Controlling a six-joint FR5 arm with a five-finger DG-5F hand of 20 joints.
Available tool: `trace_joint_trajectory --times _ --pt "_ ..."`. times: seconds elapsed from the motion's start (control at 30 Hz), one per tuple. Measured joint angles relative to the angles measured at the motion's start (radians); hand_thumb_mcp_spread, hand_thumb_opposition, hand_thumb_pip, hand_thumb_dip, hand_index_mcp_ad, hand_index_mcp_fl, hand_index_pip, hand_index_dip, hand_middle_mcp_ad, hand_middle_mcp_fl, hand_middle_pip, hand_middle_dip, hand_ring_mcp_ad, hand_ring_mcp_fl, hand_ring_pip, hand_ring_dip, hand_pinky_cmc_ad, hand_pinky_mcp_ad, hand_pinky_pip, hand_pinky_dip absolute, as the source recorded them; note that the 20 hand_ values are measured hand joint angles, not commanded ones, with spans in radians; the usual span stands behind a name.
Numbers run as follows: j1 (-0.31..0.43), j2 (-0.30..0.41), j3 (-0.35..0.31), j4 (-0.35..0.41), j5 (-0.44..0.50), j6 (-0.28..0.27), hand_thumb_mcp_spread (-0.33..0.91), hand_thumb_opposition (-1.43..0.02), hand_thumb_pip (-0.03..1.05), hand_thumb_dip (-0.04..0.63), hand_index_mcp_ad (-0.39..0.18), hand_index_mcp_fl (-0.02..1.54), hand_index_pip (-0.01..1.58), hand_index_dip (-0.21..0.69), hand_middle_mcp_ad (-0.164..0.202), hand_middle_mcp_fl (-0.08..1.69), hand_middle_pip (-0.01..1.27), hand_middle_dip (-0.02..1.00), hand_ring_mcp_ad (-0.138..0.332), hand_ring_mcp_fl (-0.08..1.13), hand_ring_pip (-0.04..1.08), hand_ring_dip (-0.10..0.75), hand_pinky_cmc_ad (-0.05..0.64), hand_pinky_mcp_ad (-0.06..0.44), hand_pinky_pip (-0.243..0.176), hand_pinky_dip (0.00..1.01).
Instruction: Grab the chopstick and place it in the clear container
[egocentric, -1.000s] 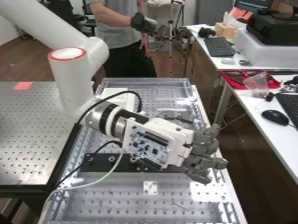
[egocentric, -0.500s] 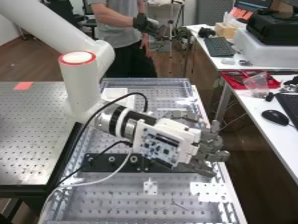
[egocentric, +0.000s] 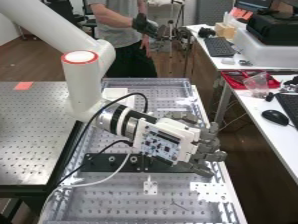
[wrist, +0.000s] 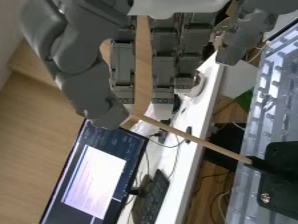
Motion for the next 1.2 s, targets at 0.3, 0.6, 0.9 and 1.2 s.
trace_joint_trajectory --times 0.3,0.6,0.9,1.2 --pt "0.005 -0.001 -0.002 -0.007 0.019 -0.021 0.49 -0.78 0.79 0.323 -0.131 0.09 1.26 0.155 0.093 0.22 0.80 0.71 0.028 0.33 0.07 0.480 0.279 0.216 -0.063 0.18" --pt "0.012 -0.011 -0.013 0.002 0.030 0.015 0.49 -0.78 0.79 0.323 -0.126 0.09 1.33 0.164 0.093 0.21 0.83 0.71 0.023 0.35 0.07 0.499 0.271 0.215 -0.063 0.18" --pt "0.019 -0.018 -0.029 0.049 0.070 0.077 0.49 -0.78 0.77 0.307 -0.126 0.10 1.38 0.161 0.089 0.25 0.85 0.71 0.024 0.36 0.08 0.510 0.271 0.215 -0.063 0.18" --pt "0.026 -0.031 -0.020 0.046 0.084 0.075 0.49 -0.78 0.76 0.291 -0.126 0.13 1.43 0.164 0.089 0.28 0.86 0.71 0.024 0.38 0.07 0.515 0.271 0.215 -0.063 0.18"
